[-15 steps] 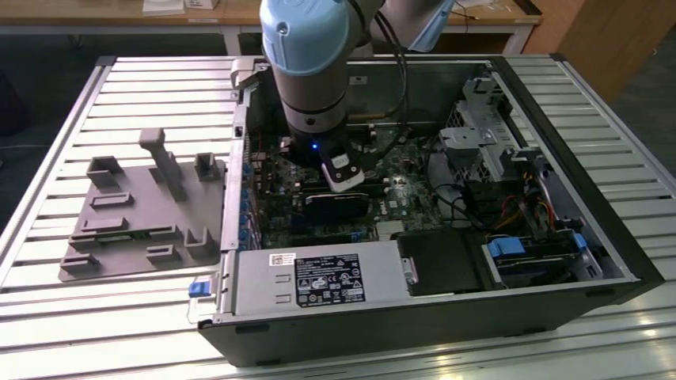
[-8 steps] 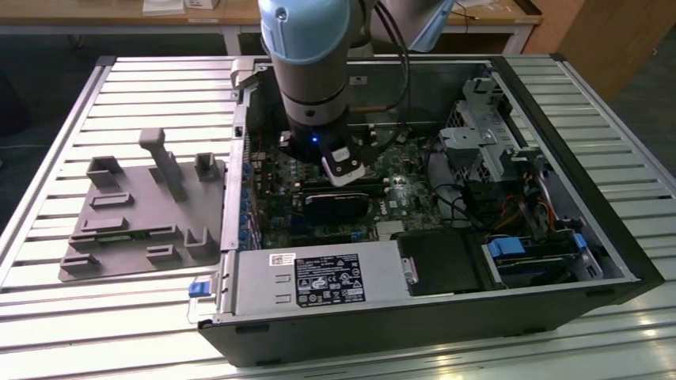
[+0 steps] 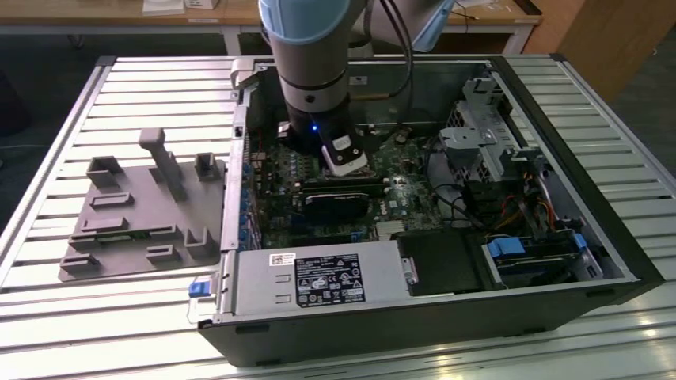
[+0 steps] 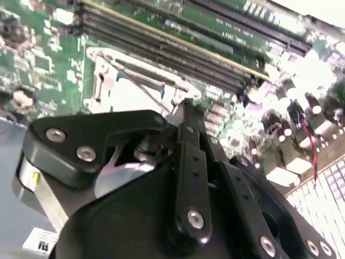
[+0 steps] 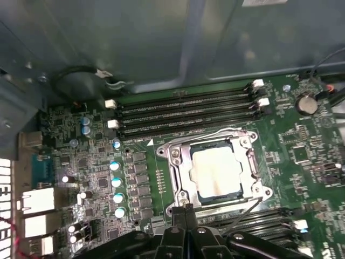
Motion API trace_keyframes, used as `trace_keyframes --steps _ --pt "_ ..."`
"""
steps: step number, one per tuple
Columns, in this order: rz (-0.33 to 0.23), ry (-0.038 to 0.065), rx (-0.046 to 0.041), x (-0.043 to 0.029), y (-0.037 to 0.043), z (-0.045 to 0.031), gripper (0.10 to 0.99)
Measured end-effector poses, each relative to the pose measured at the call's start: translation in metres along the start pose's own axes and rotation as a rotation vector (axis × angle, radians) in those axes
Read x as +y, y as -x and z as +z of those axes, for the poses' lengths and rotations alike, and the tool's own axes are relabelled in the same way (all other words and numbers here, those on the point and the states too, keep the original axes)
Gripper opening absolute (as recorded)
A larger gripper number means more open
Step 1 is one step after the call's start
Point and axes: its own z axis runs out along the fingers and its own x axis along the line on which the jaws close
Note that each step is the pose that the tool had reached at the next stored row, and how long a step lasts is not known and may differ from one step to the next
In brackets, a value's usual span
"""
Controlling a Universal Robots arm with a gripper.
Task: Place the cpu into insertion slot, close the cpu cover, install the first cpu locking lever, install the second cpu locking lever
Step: 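Install the second cpu locking lever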
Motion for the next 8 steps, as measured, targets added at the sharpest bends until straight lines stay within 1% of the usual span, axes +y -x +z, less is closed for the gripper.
trace_keyframes --steps 5,8 --pt "0.0 0.0 0.0 0.0034 0.0007 -0.0125 0.106" --pt "0.0 -0.001 -0.0002 0.0047 0.0011 -0.0172 0.106"
